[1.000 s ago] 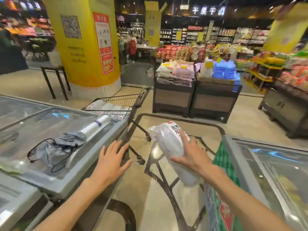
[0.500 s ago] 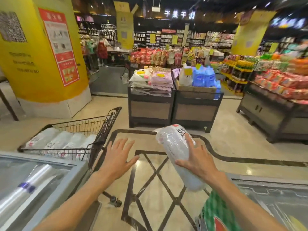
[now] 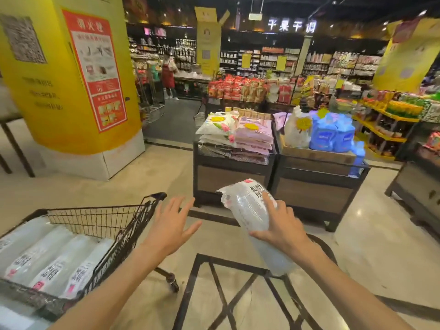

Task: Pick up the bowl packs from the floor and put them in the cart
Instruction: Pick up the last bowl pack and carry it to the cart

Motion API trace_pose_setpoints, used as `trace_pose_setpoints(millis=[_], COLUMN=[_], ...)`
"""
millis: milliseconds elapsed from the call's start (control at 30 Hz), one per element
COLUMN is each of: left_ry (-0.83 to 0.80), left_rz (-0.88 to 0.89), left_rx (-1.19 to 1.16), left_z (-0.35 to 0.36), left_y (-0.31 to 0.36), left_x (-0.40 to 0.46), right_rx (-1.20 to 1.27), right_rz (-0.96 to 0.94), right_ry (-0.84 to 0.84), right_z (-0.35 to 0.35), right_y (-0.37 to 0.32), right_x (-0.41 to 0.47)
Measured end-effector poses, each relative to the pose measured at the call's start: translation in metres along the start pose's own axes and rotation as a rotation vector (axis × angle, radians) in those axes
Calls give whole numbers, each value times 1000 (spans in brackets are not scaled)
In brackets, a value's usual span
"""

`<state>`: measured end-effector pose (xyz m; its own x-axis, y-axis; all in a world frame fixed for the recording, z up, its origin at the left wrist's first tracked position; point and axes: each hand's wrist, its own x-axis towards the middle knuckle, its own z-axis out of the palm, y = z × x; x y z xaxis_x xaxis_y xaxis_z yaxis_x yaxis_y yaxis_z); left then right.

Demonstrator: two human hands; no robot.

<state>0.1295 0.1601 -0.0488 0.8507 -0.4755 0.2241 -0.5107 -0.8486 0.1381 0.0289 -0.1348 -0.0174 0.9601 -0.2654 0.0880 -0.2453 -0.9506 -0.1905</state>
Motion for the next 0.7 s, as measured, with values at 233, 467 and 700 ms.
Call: trace_pose_setpoints(millis=[233,467,700], left_ry=[29,28,39], left_rz=[-176,-323,-557], left_rx=[-11,-26,22], left_z=[36,74,76], left_y=[-85,-208,-330], left_x=[168,323,414], right_rx=[43,57,79], right_rz=[-129,-262,-479], right_ry=[-33,-90,-104], right_z=[33,76,102], right_y=[-32,-95,-212], right_x=[224,443,634])
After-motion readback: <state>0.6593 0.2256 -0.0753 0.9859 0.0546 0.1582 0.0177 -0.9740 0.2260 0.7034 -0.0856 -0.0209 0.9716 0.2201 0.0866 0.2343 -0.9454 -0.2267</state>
